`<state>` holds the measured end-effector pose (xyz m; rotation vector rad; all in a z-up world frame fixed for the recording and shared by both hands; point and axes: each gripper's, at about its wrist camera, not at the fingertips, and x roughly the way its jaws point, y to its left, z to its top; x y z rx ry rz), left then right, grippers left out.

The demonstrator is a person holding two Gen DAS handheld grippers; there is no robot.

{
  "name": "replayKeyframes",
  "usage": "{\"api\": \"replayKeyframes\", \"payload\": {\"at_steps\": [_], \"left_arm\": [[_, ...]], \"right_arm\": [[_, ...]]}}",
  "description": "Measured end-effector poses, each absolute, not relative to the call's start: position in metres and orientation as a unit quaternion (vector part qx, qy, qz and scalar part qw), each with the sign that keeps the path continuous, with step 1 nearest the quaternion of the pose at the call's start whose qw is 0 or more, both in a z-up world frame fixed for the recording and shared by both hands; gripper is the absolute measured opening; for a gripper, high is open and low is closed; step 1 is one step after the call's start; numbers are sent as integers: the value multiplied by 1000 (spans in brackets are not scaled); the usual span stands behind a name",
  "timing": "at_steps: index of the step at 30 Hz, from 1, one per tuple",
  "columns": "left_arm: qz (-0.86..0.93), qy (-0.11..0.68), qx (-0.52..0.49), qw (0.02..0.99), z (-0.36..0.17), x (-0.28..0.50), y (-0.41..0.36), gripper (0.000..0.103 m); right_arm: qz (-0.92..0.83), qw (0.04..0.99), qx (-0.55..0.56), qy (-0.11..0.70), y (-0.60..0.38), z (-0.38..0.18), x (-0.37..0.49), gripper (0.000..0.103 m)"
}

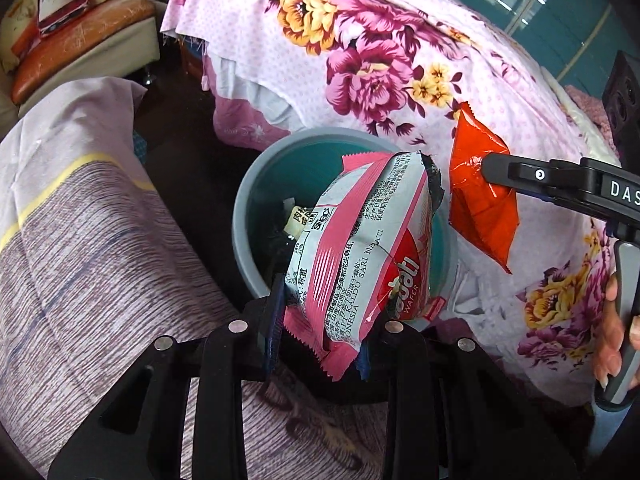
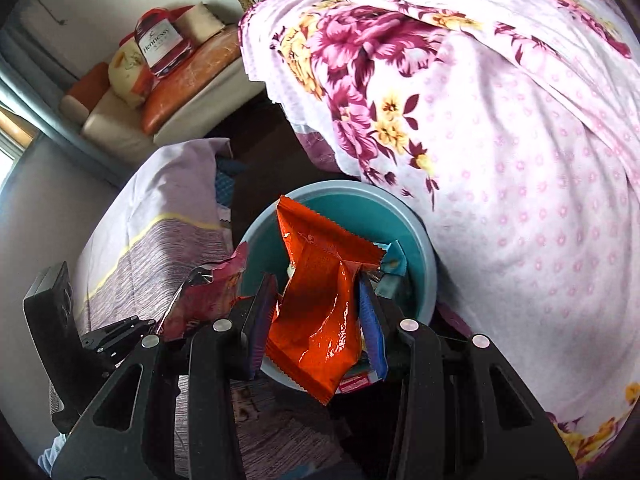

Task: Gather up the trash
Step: 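Carry the pink snack bag and orange packet over the teal bin, then open the left tool to drop the pink bag while the right tool releases the orange packet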

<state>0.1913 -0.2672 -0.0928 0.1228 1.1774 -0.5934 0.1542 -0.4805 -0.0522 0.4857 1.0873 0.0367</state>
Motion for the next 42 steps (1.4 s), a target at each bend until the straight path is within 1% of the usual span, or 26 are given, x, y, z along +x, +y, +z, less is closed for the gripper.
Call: {"api": "replayKeyframes", "payload": {"at_steps": [9, 11, 14, 16, 19, 25, 31, 35, 38, 40, 41, 42], "left_arm": [[-277, 549, 43, 788, -97, 195, -278, 31], [-274, 553, 42, 785, -101, 196, -281, 32], [-266, 557, 39, 786, -105, 198, -283, 47], [-259, 556, 39, 789, -105, 200, -284, 71], [-252, 546, 43, 798, -104, 199, -284, 83], [-250, 540, 39, 803, -101, 191, -276, 92], [-240, 547, 18, 802, -99, 182, -261, 94], [-231, 542, 11, 808, -95, 178, -250, 95], [-224, 541, 7, 811, -92, 176, -243, 96], [-219, 539, 4, 814, -89, 174, -238, 96], [-218, 538, 2, 814, -89, 174, -236, 96], [-216, 537, -2, 815, -87, 174, -232, 96]], "right_arm": [[10, 827, 230, 514, -489, -59, 157, 39], [9, 826, 231, 514, -492, -60, 158, 39], [7, 826, 232, 514, -493, -60, 158, 39], [6, 826, 231, 514, -494, -61, 158, 39], [5, 824, 232, 516, -494, -62, 158, 39], [7, 822, 232, 520, -491, -65, 160, 39], [15, 822, 224, 523, -482, -65, 163, 39], [19, 821, 219, 527, -475, -64, 165, 41], [25, 821, 214, 529, -467, -63, 166, 45], [27, 821, 211, 529, -461, -62, 166, 50], [28, 822, 210, 529, -459, -62, 167, 56], [28, 822, 209, 529, -458, -62, 166, 64]]}}
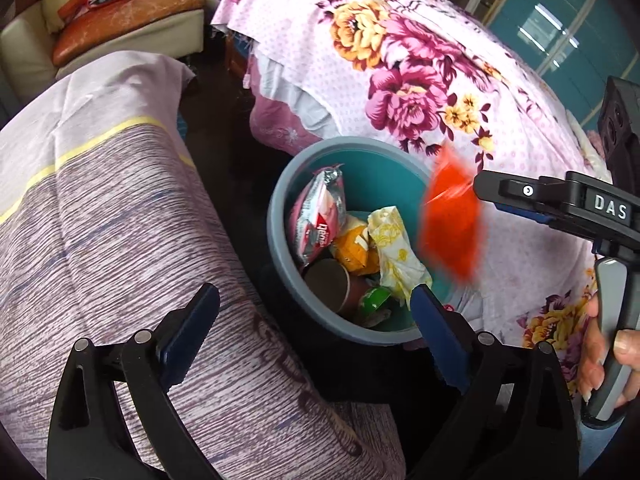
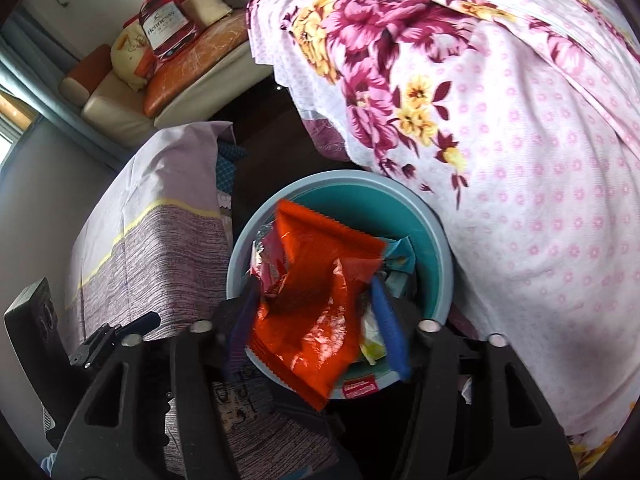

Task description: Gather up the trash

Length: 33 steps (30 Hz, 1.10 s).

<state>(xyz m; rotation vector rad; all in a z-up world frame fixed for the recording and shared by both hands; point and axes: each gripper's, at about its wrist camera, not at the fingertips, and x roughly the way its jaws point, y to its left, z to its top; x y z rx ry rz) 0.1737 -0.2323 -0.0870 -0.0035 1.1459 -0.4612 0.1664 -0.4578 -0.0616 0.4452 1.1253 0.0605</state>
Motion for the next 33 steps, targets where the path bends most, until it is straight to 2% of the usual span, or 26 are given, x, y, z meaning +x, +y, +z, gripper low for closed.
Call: {"api": "replayKeyframes", "payload": {"at_steps": [2, 7, 9, 14, 33], "left_arm": [[-215, 535, -6, 817, -85, 173, -229, 97], [-213, 530, -7, 821, -79, 167, -222, 97], [-215, 529, -5, 821, -76, 164, -220, 97], [-209, 518, -2, 829, -67, 156, -216, 97], [-163, 490, -25, 856, -30, 122, -167, 99]], "right_arm": [[32, 822, 207, 529, -453, -61, 166, 71], [30, 820, 207, 532, -445, -57, 165, 77], [33, 819, 209, 533, -443, -56, 164, 86], [35, 824, 189, 533, -437, -50, 158, 96], [21, 865, 77, 495, -393, -2, 110, 96]]}}
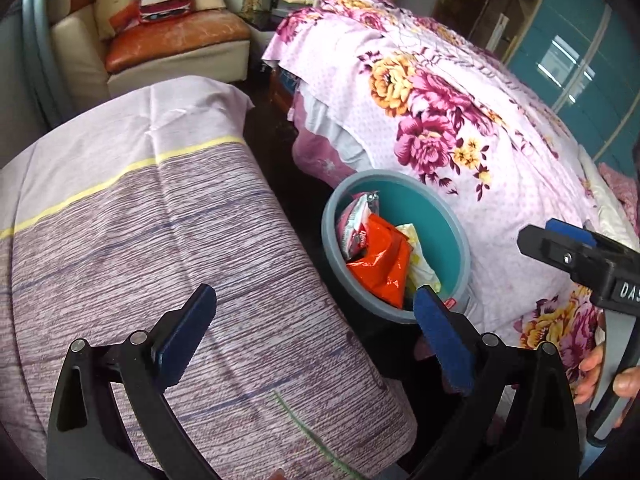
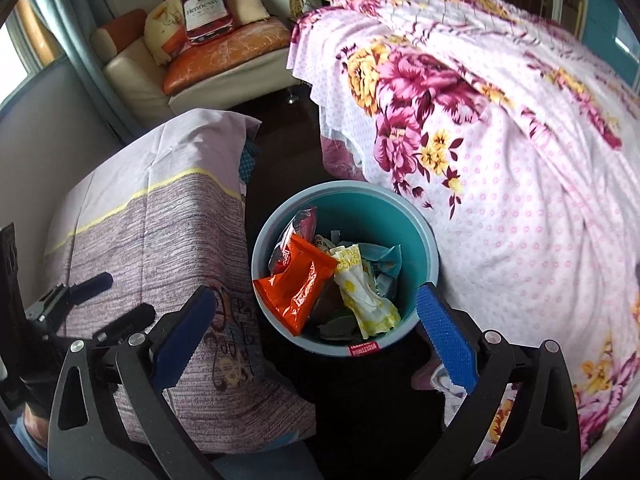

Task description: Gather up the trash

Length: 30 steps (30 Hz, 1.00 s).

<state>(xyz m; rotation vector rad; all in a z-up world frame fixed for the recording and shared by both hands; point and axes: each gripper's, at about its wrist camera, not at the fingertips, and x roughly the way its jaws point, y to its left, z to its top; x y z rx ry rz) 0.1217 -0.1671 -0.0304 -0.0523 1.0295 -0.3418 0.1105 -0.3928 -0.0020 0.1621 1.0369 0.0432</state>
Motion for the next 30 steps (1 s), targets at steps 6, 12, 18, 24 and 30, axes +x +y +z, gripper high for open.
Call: {"api": "replayKeyframes", "payload": {"at_steps": [6, 12, 18, 24, 30], "left_arm": [[-152, 481, -40, 863, -22, 110, -148, 99], [-143, 473, -44, 868, -16, 100, -136, 99], [-135, 466, -41, 874, -11, 91, -129, 99], [-124, 461, -37, 878, -10, 83, -125, 99], [-119, 464, -36, 877, -15, 82, -122, 99]], "right_arm": [[28, 868, 73, 490, -381, 7, 97, 96], [32, 872, 65, 484, -370, 13, 88, 96], [33, 876, 56, 478, -360, 16, 78, 96], [35, 879, 49, 474, -354, 18, 72, 96], [38, 879, 43, 473, -346, 16, 70, 96]]}}
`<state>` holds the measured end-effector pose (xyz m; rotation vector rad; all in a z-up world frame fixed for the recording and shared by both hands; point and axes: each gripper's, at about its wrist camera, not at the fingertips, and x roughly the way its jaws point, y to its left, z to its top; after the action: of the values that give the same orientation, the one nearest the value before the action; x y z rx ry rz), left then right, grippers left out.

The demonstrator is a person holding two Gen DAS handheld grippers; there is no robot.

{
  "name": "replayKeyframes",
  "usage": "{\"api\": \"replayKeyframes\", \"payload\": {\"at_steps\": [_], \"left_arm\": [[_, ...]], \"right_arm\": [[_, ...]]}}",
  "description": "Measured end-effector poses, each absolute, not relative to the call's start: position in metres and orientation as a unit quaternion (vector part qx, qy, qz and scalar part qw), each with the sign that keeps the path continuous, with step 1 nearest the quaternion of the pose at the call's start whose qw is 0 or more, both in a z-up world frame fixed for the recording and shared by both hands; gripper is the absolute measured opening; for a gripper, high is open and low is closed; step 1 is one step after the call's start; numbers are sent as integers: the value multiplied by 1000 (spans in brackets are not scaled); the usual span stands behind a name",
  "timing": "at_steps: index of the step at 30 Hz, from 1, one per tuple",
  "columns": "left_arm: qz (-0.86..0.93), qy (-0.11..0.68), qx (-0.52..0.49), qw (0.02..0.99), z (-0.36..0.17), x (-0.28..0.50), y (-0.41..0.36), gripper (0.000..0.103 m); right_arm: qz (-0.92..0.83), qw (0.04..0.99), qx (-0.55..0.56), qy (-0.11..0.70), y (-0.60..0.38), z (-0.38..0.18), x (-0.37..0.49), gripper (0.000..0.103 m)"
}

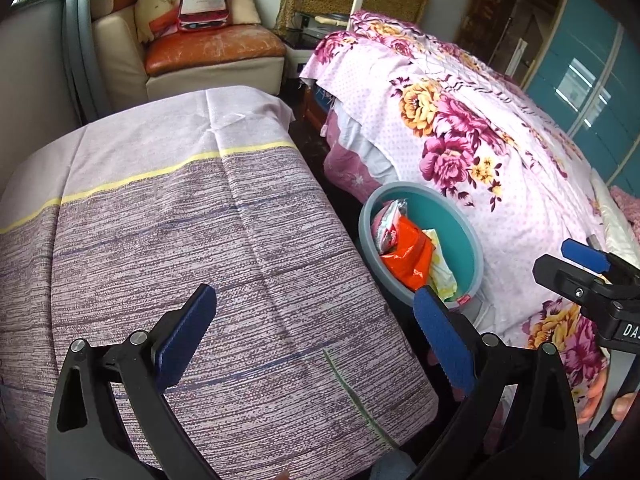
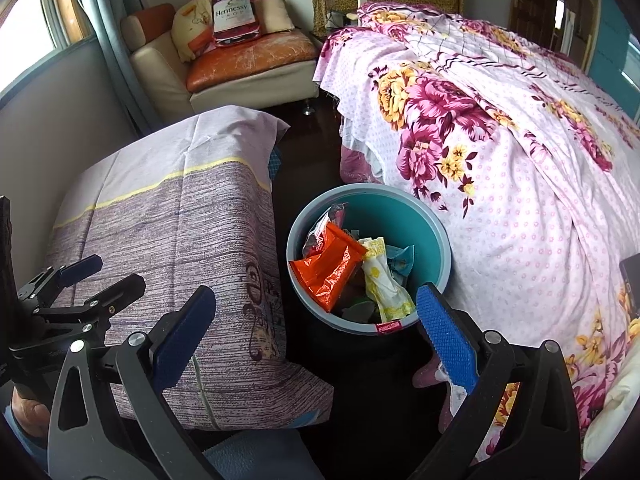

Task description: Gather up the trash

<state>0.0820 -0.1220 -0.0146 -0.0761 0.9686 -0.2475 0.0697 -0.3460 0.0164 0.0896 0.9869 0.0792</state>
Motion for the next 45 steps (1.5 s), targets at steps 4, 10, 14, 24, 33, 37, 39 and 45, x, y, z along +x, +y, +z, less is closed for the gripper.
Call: {"api": "replayKeyframes", "payload": {"at_steps": [4, 10, 14, 24, 33, 37, 39, 45], "left_arm": [[-114, 466, -34, 877, -18, 83, -121, 99], [-108, 470, -36, 875, -24, 87, -118, 99], [-103, 472, -37, 875, -27, 89, -116, 99], [-94, 469, -37, 878, -34, 92, -109, 99], [-84, 467, -32, 879, -40, 92, -107, 99], [-78, 467, -33, 880, -42, 91, -103, 99], [-76, 467, -35, 880, -42, 91, -101, 99], [-72, 467, -38, 880, -43, 92, -98, 99]], "right_arm": [[40, 876, 44, 478, -344, 14, 71, 96], [42, 873, 43, 483, -342, 9, 75, 96], [45, 871, 41, 487, -340, 5, 79, 96], [47, 869, 36, 492, -333, -3, 84, 96], [49, 865, 35, 498, -329, -9, 88, 96], [48, 865, 34, 498, -329, -11, 89, 96], [48, 865, 33, 499, -329, -12, 89, 96], [48, 864, 33, 499, -329, -12, 89, 96]]}}
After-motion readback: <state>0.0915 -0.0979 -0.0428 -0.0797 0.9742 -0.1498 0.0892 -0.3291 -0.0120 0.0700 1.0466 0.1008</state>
